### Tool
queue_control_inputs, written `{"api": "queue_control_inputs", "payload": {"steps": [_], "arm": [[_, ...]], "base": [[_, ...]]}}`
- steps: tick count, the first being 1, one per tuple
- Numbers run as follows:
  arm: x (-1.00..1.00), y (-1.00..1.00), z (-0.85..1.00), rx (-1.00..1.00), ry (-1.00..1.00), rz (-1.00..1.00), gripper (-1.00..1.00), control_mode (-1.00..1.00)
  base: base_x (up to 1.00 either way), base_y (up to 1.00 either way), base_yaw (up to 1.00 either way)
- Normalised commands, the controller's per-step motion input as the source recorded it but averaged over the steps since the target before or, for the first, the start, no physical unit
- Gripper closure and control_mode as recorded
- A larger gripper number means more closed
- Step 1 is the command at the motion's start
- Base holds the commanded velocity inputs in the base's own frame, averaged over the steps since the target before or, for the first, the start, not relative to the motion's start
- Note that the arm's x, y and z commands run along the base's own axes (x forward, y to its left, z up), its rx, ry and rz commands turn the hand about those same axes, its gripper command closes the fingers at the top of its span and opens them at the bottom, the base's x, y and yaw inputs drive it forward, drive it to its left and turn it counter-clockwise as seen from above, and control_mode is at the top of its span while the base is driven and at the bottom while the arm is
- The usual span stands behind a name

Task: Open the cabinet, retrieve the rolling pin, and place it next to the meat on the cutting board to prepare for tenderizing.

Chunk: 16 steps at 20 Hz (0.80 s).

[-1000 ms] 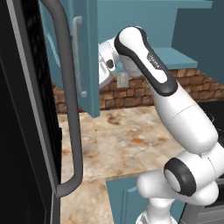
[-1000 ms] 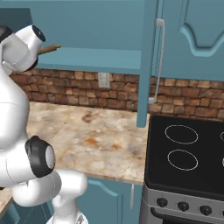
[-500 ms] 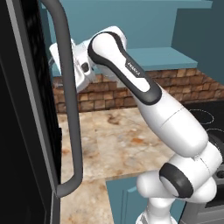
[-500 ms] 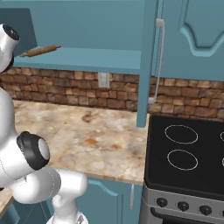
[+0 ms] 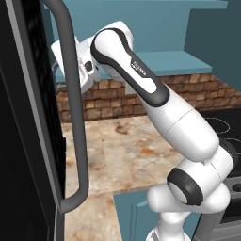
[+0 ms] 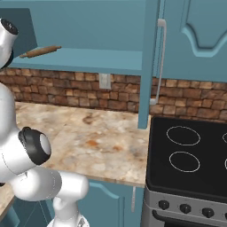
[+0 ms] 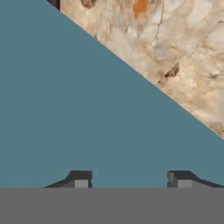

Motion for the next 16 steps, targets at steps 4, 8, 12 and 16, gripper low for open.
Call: {"api": "queue_control_inputs", "payload": {"steps": [4,8,12,16], "arm": [[0.08,-0.26,0.00,0.00,-0.05,0.00,-1.00,-1.00],[0.15,-0.45,0.00,0.00,-0.05,-0.01,-1.00,-1.00],[0.31,-0.47,0.00,0.00,0.00,-0.02,-1.00,-1.00],[0.32,-0.37,0.00,0.00,0.00,-0.06,-1.00,-1.00]], "base": [[0.00,0.00,0.00],[0.00,0.00,0.00],[0.00,0.00,0.00],[0.00,0.00,0.00]]}}
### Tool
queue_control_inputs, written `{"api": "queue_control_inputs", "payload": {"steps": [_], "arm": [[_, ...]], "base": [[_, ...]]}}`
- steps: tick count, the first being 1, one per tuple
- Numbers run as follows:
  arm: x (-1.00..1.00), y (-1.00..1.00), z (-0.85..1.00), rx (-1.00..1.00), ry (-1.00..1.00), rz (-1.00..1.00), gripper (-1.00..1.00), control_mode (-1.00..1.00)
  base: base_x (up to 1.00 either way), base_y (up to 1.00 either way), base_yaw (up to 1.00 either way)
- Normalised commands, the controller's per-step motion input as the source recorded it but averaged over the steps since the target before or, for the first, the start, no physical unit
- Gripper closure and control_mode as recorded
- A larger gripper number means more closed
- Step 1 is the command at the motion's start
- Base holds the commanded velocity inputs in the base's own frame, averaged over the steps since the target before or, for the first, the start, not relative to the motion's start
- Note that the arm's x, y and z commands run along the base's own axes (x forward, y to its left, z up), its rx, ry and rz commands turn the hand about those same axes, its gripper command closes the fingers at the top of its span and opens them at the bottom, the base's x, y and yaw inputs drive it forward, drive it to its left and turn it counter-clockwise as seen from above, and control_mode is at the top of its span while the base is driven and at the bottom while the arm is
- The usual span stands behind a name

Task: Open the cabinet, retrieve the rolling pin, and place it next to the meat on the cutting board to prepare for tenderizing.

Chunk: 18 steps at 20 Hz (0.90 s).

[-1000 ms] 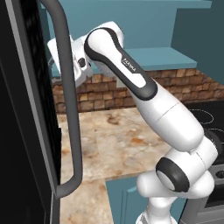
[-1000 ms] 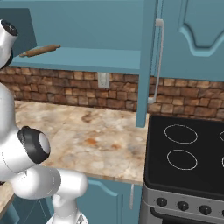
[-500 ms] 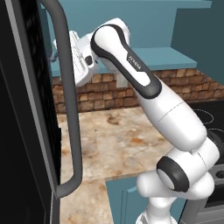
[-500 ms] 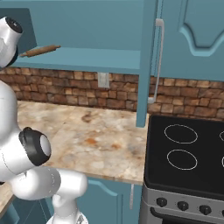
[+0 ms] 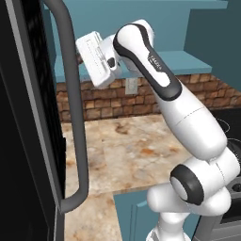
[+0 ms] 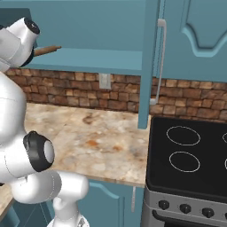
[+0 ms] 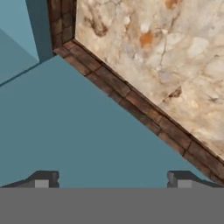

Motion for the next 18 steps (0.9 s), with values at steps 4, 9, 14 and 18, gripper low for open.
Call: {"api": "queue_control_inputs", "payload": {"steps": [4,9,14,18], "arm": [[0.39,-0.20,0.00,-0.01,0.00,-0.06,-1.00,-1.00],[0.39,-0.17,0.00,-0.03,0.00,-0.04,-1.00,-1.00],[0.28,-0.16,0.00,-0.06,-0.03,0.00,-1.00,-1.00],[0.19,-0.11,0.04,-0.07,-0.08,0.00,-1.00,-1.00]], "base": [[0.00,0.00,0.00],[0.00,0.00,0.00],[0.00,0.00,0.00],[0.00,0.00,0.00]]}}
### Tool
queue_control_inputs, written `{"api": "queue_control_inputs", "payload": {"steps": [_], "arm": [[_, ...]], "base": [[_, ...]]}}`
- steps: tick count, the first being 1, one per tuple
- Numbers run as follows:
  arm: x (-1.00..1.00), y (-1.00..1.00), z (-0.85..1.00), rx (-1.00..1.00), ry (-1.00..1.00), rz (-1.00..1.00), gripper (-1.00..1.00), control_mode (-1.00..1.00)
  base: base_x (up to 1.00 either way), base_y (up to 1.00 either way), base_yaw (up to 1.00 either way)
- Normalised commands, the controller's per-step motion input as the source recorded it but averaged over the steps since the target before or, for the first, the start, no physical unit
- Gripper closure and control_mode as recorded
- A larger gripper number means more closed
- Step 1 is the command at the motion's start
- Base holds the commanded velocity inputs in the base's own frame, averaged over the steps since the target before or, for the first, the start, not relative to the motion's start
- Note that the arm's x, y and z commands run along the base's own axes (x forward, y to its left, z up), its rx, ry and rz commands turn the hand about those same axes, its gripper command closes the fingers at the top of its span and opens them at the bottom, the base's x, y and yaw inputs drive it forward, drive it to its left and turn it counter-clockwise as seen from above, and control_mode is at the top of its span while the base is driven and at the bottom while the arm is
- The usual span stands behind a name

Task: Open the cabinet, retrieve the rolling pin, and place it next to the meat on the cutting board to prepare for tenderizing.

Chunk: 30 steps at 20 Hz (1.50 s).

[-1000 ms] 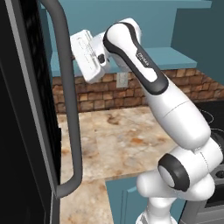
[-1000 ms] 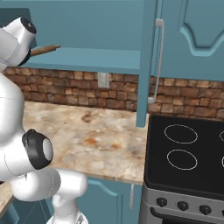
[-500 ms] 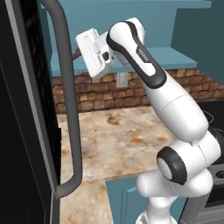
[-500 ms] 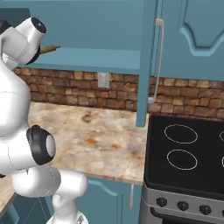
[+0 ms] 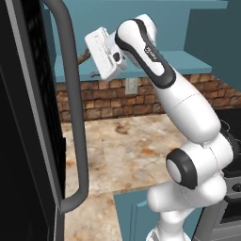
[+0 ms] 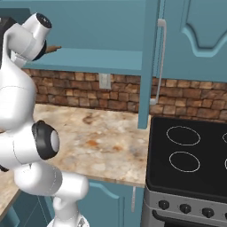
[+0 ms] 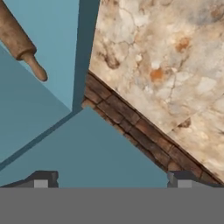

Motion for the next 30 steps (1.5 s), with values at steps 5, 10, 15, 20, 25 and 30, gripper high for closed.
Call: {"api": "queue_control_inputs", "payload": {"steps": [5,10,15,20,25,30], "arm": [[0.12,-0.01,0.19,-0.07,-0.12,0.00,-1.00,-1.00],[0.10,-0.02,0.10,-0.06,-0.11,0.00,-1.00,-1.00],[0.11,-0.10,0.00,-0.05,-0.04,0.00,-1.00,-1.00],[0.19,-0.08,0.00,-0.07,-0.01,0.00,-1.00,-1.00],[0.19,0.00,0.00,-0.07,-0.02,0.00,-1.00,-1.00],[0.17,0.00,0.00,-0.07,-0.04,0.00,-1.00,-1.00]], "base": [[0.00,0.00,0.00],[0.00,0.00,0.00],[0.00,0.00,0.00],[0.00,0.00,0.00],[0.00,0.00,0.00],[0.00,0.00,0.00]]}}
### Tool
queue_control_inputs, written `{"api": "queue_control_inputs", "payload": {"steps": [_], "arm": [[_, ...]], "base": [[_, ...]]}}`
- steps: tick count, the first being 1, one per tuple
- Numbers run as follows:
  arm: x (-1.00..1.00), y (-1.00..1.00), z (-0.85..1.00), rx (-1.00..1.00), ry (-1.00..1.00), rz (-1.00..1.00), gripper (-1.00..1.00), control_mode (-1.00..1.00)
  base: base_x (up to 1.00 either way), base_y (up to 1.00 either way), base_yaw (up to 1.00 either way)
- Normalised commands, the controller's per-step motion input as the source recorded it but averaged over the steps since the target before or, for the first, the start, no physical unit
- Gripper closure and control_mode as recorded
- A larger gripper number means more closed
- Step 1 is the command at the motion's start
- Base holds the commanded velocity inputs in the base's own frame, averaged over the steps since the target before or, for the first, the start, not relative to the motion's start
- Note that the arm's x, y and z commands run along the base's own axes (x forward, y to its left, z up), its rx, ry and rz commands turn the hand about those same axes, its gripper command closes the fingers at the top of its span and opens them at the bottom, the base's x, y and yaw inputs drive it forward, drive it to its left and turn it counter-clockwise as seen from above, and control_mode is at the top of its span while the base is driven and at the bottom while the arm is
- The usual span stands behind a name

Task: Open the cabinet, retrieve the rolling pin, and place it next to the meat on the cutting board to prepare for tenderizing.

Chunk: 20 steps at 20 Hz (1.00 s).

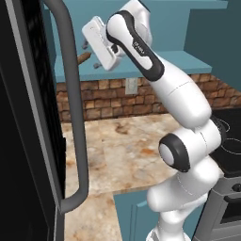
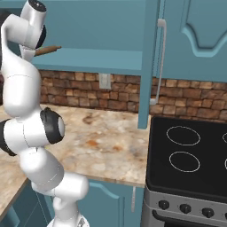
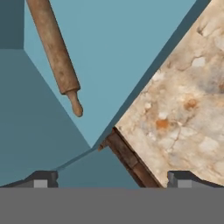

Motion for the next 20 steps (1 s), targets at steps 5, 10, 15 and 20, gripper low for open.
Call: {"api": "queue_control_inputs", "payload": {"steps": [5,10,15,20], "arm": [[0.03,-0.03,0.00,-0.03,-0.06,-0.01,-1.00,-1.00],[-0.27,-0.12,0.00,0.00,-0.09,-0.04,-1.00,-1.00],[-0.13,-0.04,-0.01,0.00,-0.04,-0.04,-1.00,-1.00],[0.00,0.00,-0.03,-0.01,-0.01,-0.04,-1.00,-1.00]], "base": [[0.00,0.00,0.00],[0.00,0.00,0.00],[0.00,0.00,0.00],[0.00,0.00,0.00]]}}
